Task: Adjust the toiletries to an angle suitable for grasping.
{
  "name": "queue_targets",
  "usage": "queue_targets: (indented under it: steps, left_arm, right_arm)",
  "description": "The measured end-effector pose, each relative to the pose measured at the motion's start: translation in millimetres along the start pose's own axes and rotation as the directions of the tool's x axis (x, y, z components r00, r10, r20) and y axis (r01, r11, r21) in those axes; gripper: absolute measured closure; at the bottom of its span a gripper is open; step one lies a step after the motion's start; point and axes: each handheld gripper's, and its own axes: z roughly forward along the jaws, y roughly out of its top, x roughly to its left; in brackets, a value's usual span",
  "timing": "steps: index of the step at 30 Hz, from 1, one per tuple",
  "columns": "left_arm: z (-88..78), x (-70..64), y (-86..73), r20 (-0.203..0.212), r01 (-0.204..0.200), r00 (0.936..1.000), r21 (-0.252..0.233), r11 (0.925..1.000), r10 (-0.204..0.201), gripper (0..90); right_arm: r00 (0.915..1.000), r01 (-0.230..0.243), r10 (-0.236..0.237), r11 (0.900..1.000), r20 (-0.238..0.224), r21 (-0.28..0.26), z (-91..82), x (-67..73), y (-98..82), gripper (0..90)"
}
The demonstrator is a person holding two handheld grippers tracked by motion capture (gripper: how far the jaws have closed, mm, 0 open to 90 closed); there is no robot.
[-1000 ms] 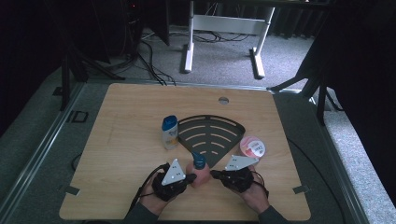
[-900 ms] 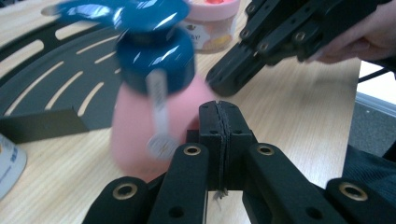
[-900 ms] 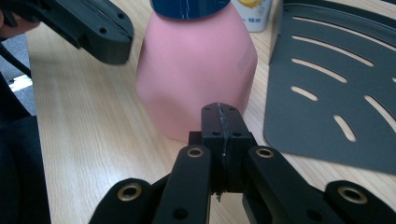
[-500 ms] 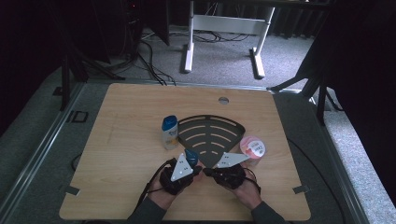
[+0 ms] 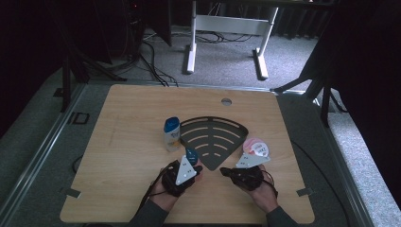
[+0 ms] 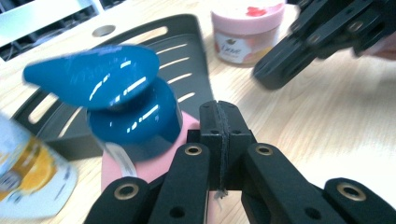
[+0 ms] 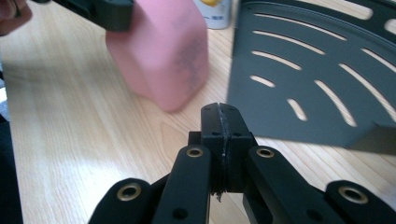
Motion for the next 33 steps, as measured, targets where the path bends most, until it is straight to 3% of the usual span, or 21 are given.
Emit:
queue_targets:
  steps: [10,14,16,21,25,29,33]
  left_arm:
    - [-10.1,20.3,-14.7,-0.074,0.064,0.9954,0.037,0.9973,-0.061,90.0]
    - [-11.0,22.4,-15.4,-0.087,0.075,0.9936,0.040,0.9964,-0.072,89.9]
    - [-10.3,20.5,-13.8,-0.070,0.073,0.9950,0.033,0.9968,-0.071,89.9]
    - [-1.9,15.1,-3.5,-0.025,0.037,0.9990,0.021,0.9991,-0.037,89.8]
    - [8.7,14.3,4.3,0.000,0.032,0.9995,0.010,0.9994,-0.032,89.8]
    - [13.7,14.9,6.8,-0.007,0.023,0.9997,0.009,0.9997,-0.023,89.8]
    - [15.3,19.7,4.3,-0.006,0.056,0.9984,0.002,0.9984,-0.056,89.8]
  right_arm:
    - [0.9955,-0.051,0.049,0.999,0.081,0.019,-25.4,-22.2,-21.2,89.9]
    - [0.9899,-0.086,0.083,0.996,0.115,0.023,-36.2,-31.2,-31.7,89.9]
    - [0.9866,-0.098,0.094,0.995,0.133,0.021,-42.5,-35.8,-36.7,89.9]
    - [0.9747,-0.131,0.130,0.991,0.182,-0.006,-58.9,-46.2,-45.6,89.9]
    - [0.9649,-0.144,0.147,0.989,0.218,-0.029,-71.2,-53.9,-46.9,90.0]
    - [0.9557,-0.147,0.156,0.988,0.250,-0.051,-79.1,-62.3,-44.9,90.0]
    - [0.9314,-0.158,0.174,0.985,0.320,-0.075,-85.7,-82.4,-38.8,90.0]
